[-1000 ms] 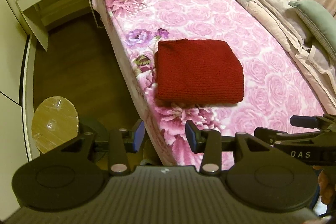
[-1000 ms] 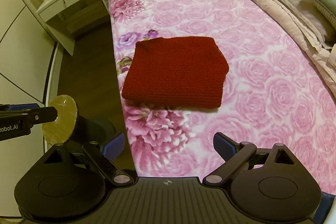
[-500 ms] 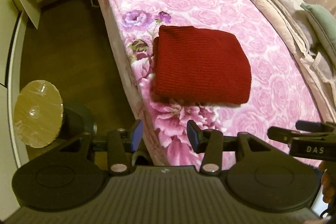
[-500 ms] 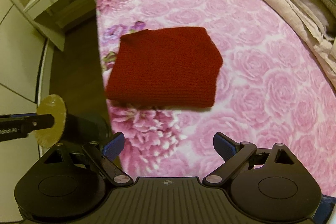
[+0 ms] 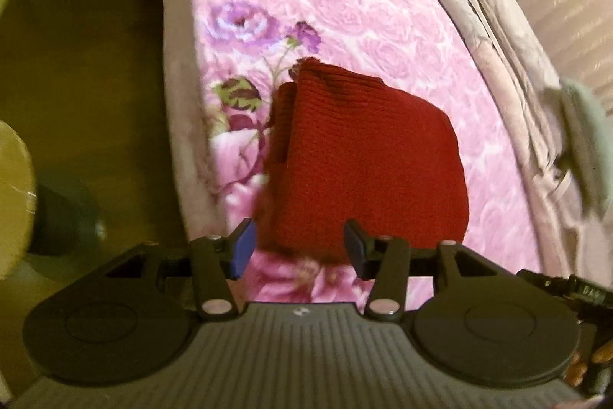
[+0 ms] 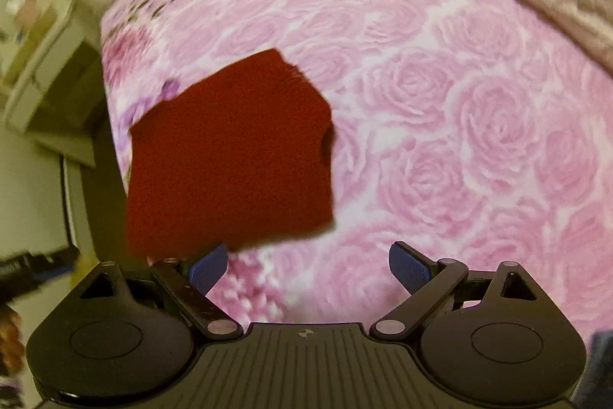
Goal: Fold clothes
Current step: 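Lower both grippers onto the folded red sweater edge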
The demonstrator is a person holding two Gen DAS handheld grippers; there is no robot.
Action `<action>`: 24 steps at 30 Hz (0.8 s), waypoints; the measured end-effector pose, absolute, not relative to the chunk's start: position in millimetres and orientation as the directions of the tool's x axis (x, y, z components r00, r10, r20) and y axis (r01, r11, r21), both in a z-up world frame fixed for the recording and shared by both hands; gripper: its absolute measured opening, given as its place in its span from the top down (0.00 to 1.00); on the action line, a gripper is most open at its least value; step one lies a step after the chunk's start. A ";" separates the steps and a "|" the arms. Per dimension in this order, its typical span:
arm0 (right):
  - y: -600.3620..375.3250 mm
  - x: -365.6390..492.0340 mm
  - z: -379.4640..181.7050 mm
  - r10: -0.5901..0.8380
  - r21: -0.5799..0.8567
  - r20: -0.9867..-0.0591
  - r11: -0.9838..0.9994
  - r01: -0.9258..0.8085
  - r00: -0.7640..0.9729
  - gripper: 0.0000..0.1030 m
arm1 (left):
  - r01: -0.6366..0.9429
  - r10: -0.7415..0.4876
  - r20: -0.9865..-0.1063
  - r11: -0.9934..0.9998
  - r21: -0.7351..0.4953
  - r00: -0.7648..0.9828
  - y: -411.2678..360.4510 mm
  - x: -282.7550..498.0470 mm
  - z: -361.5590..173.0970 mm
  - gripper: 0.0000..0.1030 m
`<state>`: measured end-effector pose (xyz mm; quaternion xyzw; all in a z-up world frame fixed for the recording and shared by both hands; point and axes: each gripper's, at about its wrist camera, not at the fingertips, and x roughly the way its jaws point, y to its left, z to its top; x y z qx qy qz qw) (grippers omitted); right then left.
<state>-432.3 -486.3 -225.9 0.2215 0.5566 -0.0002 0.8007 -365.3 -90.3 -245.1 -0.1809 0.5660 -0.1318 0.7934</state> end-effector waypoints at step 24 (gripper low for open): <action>-538.7 -347.7 -334.3 0.484 0.686 -0.712 0.634 0.357 0.508 0.01 | -0.196 -0.699 -0.628 0.600 -0.775 0.343 -77.0 -274.6 -387.5 0.38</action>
